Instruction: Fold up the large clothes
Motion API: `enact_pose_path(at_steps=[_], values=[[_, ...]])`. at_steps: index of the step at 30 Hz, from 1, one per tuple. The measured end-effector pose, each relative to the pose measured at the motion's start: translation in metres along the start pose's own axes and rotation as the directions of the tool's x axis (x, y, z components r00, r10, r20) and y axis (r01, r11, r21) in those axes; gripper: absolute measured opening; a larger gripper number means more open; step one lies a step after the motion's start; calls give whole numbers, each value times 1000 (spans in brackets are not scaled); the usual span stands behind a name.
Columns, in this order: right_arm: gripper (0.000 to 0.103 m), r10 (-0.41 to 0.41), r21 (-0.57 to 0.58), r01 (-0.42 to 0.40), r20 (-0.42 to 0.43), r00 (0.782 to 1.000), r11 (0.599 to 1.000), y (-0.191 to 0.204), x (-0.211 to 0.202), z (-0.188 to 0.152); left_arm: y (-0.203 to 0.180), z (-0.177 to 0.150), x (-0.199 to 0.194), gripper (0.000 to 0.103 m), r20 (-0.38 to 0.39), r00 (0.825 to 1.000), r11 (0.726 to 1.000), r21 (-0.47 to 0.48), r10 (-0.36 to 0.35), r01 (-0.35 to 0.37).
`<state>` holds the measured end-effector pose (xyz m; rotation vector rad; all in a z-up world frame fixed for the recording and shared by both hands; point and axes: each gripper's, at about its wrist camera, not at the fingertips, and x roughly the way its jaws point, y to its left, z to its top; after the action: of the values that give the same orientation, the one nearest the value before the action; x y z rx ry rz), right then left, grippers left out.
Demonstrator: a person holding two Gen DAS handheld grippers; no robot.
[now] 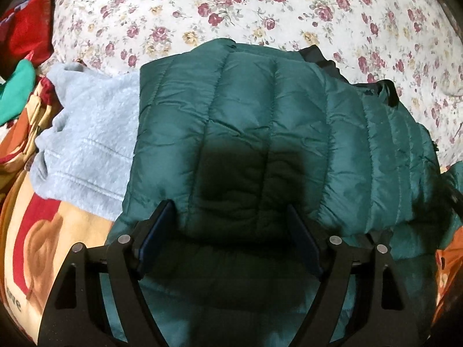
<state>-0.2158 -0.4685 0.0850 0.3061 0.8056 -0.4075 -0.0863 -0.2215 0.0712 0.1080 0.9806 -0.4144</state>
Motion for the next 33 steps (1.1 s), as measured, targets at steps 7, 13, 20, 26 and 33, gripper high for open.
enact_pose_path(at_steps=[7,13,20,26,33], values=[[69,-47,19,49,-92,995,999,-17,28,-10,0,-8,-37,80,69,997,999,37,17,-20],[77,1,22,0,-32,999,1000,-8,-26,-27,-14,-13,-65,80,139,990,998,51,19,-26],[80,12,-10,-12,16,1000,1000,15,-68,-38,-18,-22,-85,80,161,987,999,36,14,-20],[80,27,-3,-26,24,999,1000,25,-86,-52,-21,-37,-107,80,198,980,998,51,23,-34],[80,48,-32,-47,32,998,998,40,-115,-69,-28,-57,-139,80,247,967,991,99,62,-89]])
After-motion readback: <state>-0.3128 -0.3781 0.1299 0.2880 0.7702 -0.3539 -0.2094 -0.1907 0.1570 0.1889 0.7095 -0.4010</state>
